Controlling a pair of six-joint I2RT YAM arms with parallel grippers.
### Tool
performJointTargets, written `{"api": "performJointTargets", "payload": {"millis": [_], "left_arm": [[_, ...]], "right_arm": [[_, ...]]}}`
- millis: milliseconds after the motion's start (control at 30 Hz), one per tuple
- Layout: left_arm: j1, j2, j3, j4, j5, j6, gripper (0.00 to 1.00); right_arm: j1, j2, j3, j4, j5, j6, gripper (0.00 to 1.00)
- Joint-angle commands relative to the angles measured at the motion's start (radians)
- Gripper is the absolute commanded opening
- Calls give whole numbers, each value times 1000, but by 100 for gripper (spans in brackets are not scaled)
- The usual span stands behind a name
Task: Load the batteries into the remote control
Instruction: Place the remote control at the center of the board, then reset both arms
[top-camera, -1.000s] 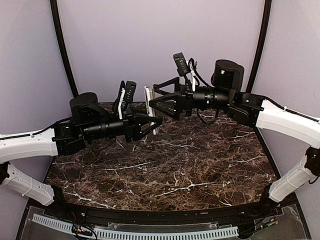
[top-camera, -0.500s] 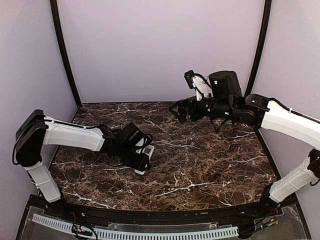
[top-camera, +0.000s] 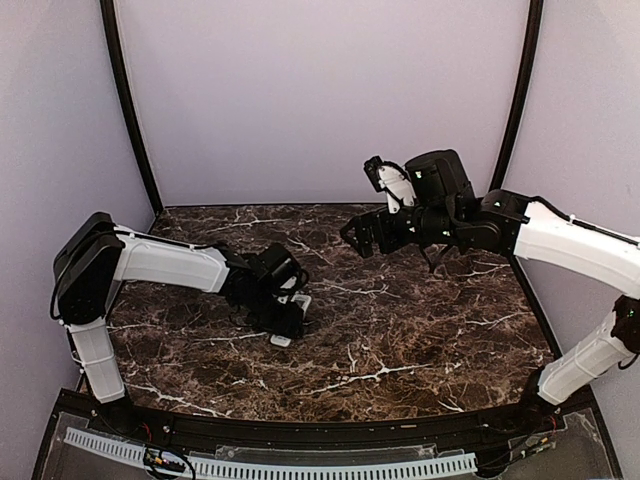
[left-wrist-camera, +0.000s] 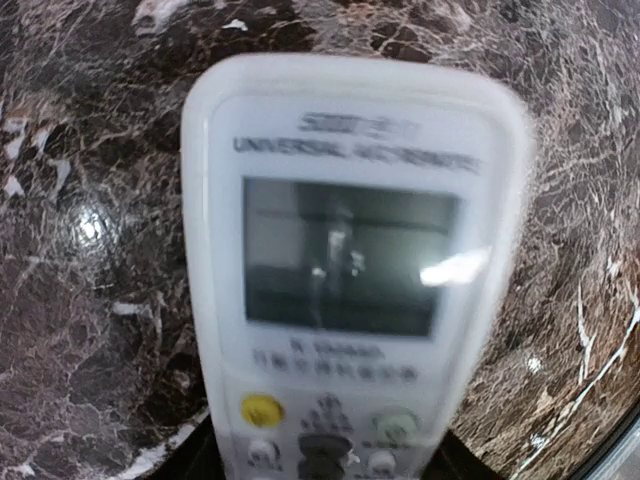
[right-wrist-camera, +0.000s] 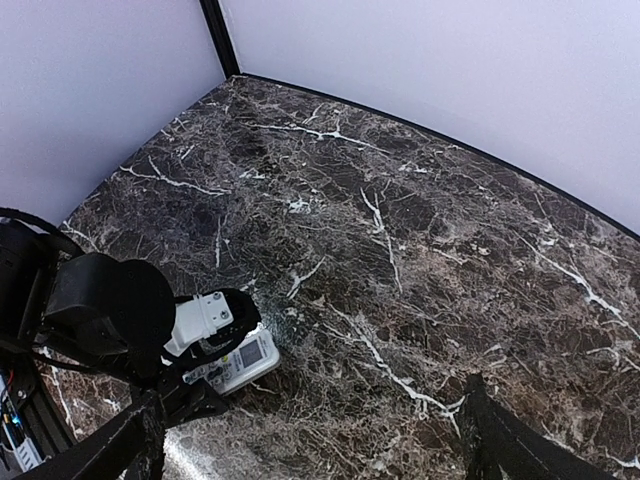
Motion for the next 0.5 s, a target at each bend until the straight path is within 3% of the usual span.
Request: {"api": "performJointTargets", "payload": {"millis": [0, 100, 167, 333, 467], "left_arm": [[6, 28, 8, -71, 22, -9, 66], [7, 14, 20, -70, 26, -5, 85], [7, 1, 33, -74, 24, -4, 92], [9, -104, 40, -53, -23, -6, 94], [70, -227, 22, 7, -115, 28, 96]], "right_arm": [[-3, 12, -4, 6, -10, 3, 99], [-3, 14, -1, 5, -15, 1, 99], [-4, 14, 0, 3, -18, 1, 99], [-22, 22, -4, -23, 15, -3, 99], [-137, 22, -46, -36, -17, 30, 99]]}}
